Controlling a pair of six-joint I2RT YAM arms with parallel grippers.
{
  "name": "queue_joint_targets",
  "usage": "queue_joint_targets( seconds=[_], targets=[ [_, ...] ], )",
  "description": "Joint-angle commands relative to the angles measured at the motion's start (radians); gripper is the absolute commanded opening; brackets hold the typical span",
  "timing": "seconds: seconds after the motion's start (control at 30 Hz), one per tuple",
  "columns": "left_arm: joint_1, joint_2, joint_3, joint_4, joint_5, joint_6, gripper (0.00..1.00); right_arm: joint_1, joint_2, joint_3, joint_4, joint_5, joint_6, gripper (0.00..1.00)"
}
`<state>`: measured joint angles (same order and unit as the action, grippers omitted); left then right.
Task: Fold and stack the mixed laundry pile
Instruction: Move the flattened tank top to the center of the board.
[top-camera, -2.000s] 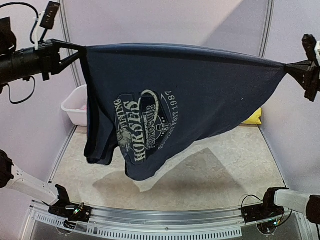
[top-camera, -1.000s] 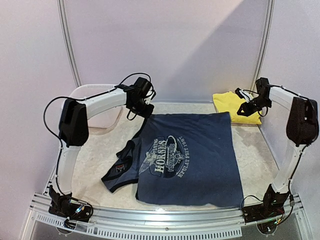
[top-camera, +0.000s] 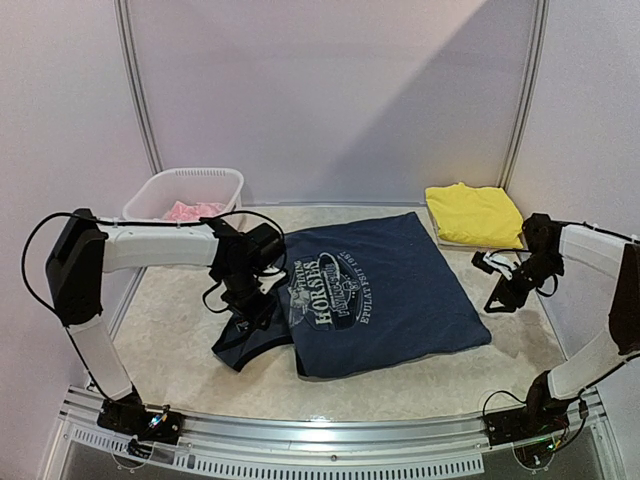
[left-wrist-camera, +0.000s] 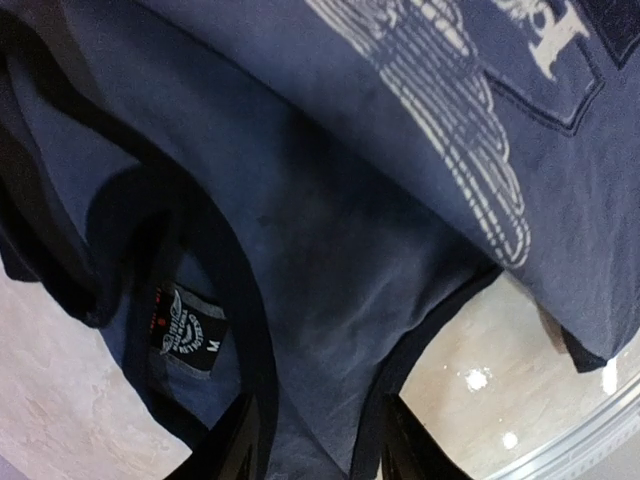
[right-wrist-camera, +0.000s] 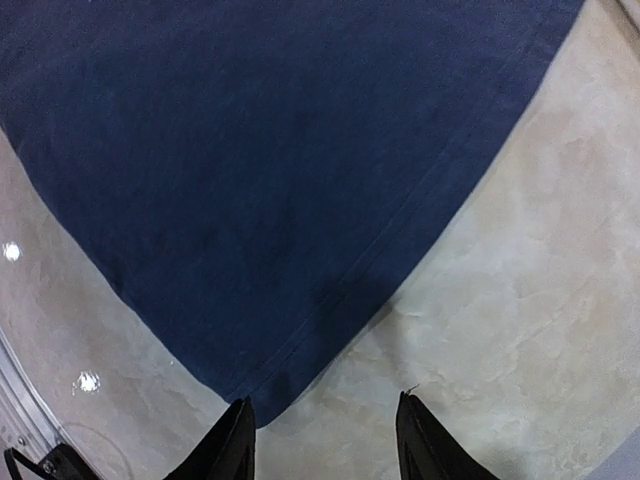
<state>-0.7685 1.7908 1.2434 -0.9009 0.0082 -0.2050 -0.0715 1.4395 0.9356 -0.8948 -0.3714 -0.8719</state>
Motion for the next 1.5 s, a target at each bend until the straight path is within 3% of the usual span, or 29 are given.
queue_joint_targets(
  seconds=[0.0, 0.2, 0.33, 0.4, 0.5, 0.53, 0.83, 0.97, 1.07, 1.13, 1.27, 1.33, 1.4, 1.47],
  targets=[
    [0.0, -0.013, -0.024, -0.067, 0.06, 0.014, 0.42, 0.04, -0.006, -0.07, -0.003, 0.061, -0.139, 0.49],
    [-0.002, -0.003, -0.064, -0.118, 0.028, 0.044, 0.42, 0.051, 0.022, -0.145, 0.056, 0.143, -0.169, 0.5],
    [-0.003, 0.018, -0.082, -0.153, 0.046, 0.071, 0.42, 0.052, 0.058, -0.161, 0.083, 0.166, -0.169, 0.43],
    [-0.003, 0.026, -0.088, -0.167, 0.072, 0.088, 0.42, 0.052, 0.075, -0.159, 0.08, 0.17, -0.17, 0.33],
    [-0.003, 0.033, -0.099, -0.179, 0.079, 0.104, 0.42, 0.052, 0.089, -0.162, 0.075, 0.183, -0.175, 0.06],
    [-0.003, 0.035, -0.101, -0.181, 0.07, 0.106, 0.41, 0.051, 0.092, -0.164, 0.072, 0.19, -0.177, 0.01],
    [0.003, 0.072, -0.095, -0.222, 0.048, 0.12, 0.2, 0.011, 0.035, -0.215, 0.015, 0.268, -0.227, 0.0],
    [0.015, 0.096, -0.077, -0.262, -0.07, 0.116, 0.07, -0.06, 0.001, -0.205, -0.022, 0.288, -0.27, 0.0],
    [0.029, 0.084, -0.052, -0.296, -0.105, 0.116, 0.06, -0.096, -0.015, -0.189, -0.054, 0.274, -0.293, 0.0],
    [0.029, 0.063, -0.011, -0.329, -0.129, 0.105, 0.1, -0.097, -0.034, -0.169, -0.083, 0.207, -0.289, 0.04],
    [0.029, -0.069, 0.02, -0.281, -0.164, -0.069, 0.34, -0.096, -0.052, -0.1, -0.114, 0.034, -0.223, 0.45],
    [0.029, -0.175, -0.027, -0.197, -0.204, -0.236, 0.42, -0.095, -0.024, -0.07, -0.129, -0.035, -0.18, 0.53],
    [0.029, -0.293, -0.129, -0.087, -0.22, -0.406, 0.53, -0.093, 0.032, -0.045, -0.133, -0.077, -0.162, 0.57],
    [0.036, -0.401, -0.238, 0.016, -0.224, -0.557, 0.56, -0.087, 0.076, -0.036, -0.125, -0.093, -0.15, 0.58]
  ],
)
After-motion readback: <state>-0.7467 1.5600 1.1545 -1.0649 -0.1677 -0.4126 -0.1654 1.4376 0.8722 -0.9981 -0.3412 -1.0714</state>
